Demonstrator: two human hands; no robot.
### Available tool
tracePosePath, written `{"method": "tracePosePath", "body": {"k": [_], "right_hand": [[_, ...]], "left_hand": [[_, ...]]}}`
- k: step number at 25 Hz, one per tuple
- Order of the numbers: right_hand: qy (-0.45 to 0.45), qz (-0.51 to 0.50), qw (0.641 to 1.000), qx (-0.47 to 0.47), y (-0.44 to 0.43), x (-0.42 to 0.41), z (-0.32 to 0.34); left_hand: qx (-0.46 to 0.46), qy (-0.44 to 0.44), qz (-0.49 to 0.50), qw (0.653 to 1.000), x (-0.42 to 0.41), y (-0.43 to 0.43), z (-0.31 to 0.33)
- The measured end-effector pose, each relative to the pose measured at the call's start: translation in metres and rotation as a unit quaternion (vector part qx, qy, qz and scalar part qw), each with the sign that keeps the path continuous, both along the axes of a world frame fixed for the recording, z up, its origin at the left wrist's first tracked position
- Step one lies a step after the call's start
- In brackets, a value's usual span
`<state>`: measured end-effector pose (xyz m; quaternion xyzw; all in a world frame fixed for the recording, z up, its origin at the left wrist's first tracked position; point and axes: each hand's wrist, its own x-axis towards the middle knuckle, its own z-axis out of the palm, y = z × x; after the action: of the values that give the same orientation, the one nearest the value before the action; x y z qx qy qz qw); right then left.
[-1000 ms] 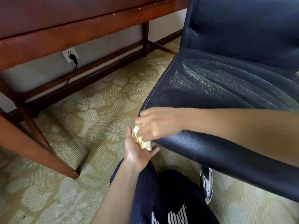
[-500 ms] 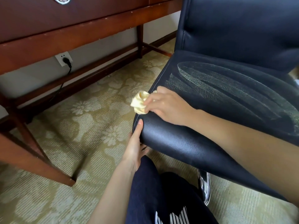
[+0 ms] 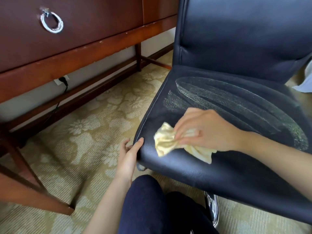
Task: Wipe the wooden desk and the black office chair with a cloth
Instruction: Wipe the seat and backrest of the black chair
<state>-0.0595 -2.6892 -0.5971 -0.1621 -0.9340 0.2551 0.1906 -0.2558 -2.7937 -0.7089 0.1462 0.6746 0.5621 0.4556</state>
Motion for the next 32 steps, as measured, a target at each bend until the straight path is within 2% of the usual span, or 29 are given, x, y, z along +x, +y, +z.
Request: {"method": "tracePosePath", "body": {"k": [2,5,8,10,13,17,19,22,24,25,26,28,30,32], "right_hand": [[0.079,-0.087,0.992,-0.054,0.01,0.004,0.017],[0.156,-0.187,0.968,-0.065,0.026,0.012,0.032],[0.209,-0.225,0.946,-0.106,0.038,0.018,0.041],[0.235,-0.226,0.935,-0.137,0.044,0.02,0.047],[0.272,-0.255,0.923,-0.1,0.055,0.022,0.061],[0.336,-0.291,0.893,-0.074,0.074,0.025,0.094],[0.297,-0.253,0.916,-0.098,0.076,0.01,0.098],[0.13,-0.204,0.961,-0.132,0.072,-0.025,0.071],[0.035,-0.149,0.972,-0.179,0.073,-0.034,0.047],[0.021,-0.145,0.97,-0.194,0.076,-0.032,0.038],[0.021,-0.166,0.968,-0.187,0.081,-0.025,0.031],[-0.004,-0.224,0.968,-0.114,0.092,-0.007,0.022],[-0.103,-0.205,0.971,-0.065,0.096,0.012,0.013],[-0.212,-0.15,0.964,-0.055,0.089,0.022,0.002]], "left_hand": [[0.037,0.105,0.028,0.993,-0.001,0.014,0.013],[0.067,0.253,0.008,0.965,0.007,0.044,0.034],[0.045,0.349,-0.051,0.934,0.017,0.079,0.043],[-0.007,0.417,-0.089,0.905,0.019,0.099,0.044],[-0.074,0.447,-0.118,0.884,0.018,0.116,0.041],[-0.094,0.484,-0.107,0.863,0.019,0.112,0.033],[-0.091,0.503,-0.1,0.854,0.022,0.114,0.033],[-0.083,0.504,-0.084,0.856,0.024,0.116,0.035],[-0.065,0.507,-0.077,0.856,0.024,0.113,0.035],[-0.054,0.508,-0.075,0.857,0.025,0.112,0.035],[-0.044,0.507,-0.073,0.858,0.025,0.111,0.035],[-0.032,0.506,-0.07,0.859,0.025,0.11,0.035],[-0.025,0.509,-0.067,0.858,0.025,0.11,0.035],[-0.023,0.513,-0.064,0.856,0.025,0.109,0.033]]}}
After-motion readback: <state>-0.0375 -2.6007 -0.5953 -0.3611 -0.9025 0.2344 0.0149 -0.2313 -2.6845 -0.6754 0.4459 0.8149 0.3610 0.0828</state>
